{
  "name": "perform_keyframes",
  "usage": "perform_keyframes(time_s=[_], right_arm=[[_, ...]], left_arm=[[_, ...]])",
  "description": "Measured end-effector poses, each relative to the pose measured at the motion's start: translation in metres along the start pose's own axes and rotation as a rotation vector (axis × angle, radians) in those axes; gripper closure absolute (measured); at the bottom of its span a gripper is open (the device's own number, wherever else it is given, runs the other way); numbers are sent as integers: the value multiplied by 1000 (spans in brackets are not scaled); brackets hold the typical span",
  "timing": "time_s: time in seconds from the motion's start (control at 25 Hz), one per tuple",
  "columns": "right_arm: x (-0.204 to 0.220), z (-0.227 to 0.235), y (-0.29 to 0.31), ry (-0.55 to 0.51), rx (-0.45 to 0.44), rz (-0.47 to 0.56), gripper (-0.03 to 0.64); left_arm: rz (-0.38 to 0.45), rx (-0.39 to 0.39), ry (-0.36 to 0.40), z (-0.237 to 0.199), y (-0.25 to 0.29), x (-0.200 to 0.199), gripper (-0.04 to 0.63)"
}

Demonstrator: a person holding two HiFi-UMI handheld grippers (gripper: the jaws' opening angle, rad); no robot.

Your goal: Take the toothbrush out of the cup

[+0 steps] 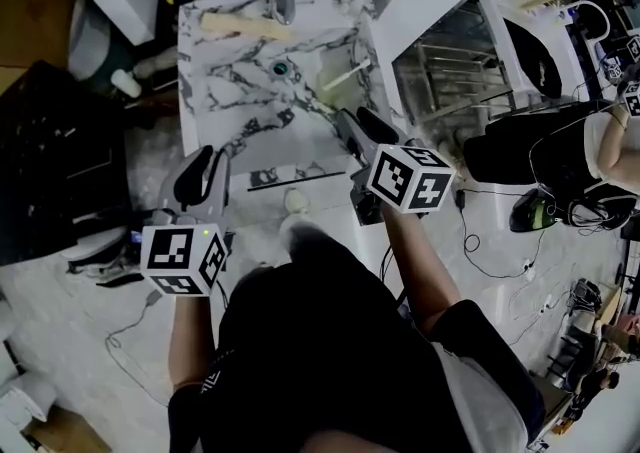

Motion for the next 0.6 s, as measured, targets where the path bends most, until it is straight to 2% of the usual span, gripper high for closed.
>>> perform_keyframes(time_s=[0.28,0.6], right_arm=[[-2,37,28,38,24,-55,465],[0,55,62,93,9,-126,454]], left_arm=[[-9,30,9,14,48,-13,502],[-14,48,-7,22,94,-21,502]])
Point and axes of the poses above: the fingertips, and each gripper's own axes: y forward along the fingers, z to its right, x out of its underside, the point moved 4 cm from there along -y, backward along the fingers, and after that the axes turned 15 degrees about -y, right-handed, at the moved point
